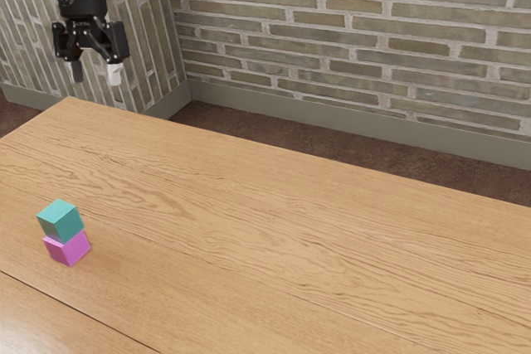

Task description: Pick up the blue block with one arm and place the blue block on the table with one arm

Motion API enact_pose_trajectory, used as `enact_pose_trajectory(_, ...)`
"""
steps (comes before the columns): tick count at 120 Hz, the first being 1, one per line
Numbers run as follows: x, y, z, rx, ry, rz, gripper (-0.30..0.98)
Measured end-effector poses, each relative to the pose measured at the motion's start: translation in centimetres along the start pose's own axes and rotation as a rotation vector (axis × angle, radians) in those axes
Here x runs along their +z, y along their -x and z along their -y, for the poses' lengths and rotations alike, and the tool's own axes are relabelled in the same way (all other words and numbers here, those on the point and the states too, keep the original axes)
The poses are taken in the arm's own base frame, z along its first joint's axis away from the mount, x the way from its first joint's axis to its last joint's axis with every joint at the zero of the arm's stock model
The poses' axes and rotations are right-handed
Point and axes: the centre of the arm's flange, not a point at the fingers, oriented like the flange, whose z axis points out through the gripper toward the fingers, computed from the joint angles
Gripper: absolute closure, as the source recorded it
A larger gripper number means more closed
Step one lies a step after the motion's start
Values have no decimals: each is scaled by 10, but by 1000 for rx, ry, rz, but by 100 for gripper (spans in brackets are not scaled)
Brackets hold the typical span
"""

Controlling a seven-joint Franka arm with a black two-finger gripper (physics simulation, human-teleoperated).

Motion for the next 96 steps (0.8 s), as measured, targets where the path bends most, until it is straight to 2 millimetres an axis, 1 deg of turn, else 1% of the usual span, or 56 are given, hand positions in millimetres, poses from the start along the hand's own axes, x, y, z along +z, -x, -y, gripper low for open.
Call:
enact_pose_trajectory(17, -7, -8, 2, 0, -8, -82, 0)
enact_pose_trajectory(26, -12, -9, 2, 1, -12, -112, 0)
enact_pose_trajectory(28, -42, 8, -4, 11, -26, -181, 0)
enact_pose_trajectory(31, -84, 41, -17, 34, -54, -281, 0)
enact_pose_trajectory(32, -95, 51, -22, 43, -63, -307, 0)
enact_pose_trajectory(35, -127, 92, -41, 77, -87, -388, 0)
enact_pose_trajectory(37, -143, 115, -54, 100, -102, -429, 0)
enact_pose_trajectory(39, -153, 134, -67, 123, -116, -457, 0)
enact_pose_trajectory(42, -160, 151, -89, 168, -135, -478, 0)
enact_pose_trajectory(48, -148, 146, -145, 284, -194, -443, 0)
enact_pose_trajectory(51, -136, 136, -171, 343, -214, -410, 0)
enact_pose_trajectory(54, -124, 127, -193, 394, -232, -379, 0)
enact_pose_trajectory(59, -106, 120, -226, 468, -260, -336, 0)
enact_pose_trajectory(67, -79, 119, -269, 567, -299, -283, 0)
enact_pose_trajectory(70, -66, 117, -280, 594, -313, -261, 0)
enact_pose_trajectory(74, -45, 116, -289, 620, -335, -226, 0)
enact_pose_trajectory(77, -19, 122, -286, 625, -358, -188, 0)
enact_pose_trajectory(78, -12, 122, -280, 617, -363, -177, 1)
enact_pose_trajectory(79, -5, 121, -268, 595, -365, -168, 1)
enact_pose_trajectory(80, 1, 118, -250, 557, -365, -158, 1)
enact_pose_trajectory(82, 12, 109, -197, 447, -357, -139, 1)
enact_pose_trajectory(83, 21, 105, -171, 393, -353, -124, 1)
enact_pose_trajectory(84, 29, 102, -150, 348, -348, -113, 1)
enact_pose_trajectory(85, 39, 100, -131, 311, -345, -100, 1)
enact_pose_trajectory(87, 56, 98, -103, 257, -338, -82, 1)
enact_pose_trajectory(89, 73, 98, -83, 219, -334, -70, 1)
enact_pose_trajectory(91, 90, 99, -68, 192, -332, -61, 1)
enact_pose_trajectory(93, 106, 101, -56, 172, -331, -58, 0)
enact_pose_trajectory(96, 124, 103, -40, 151, -324, -63, 0)
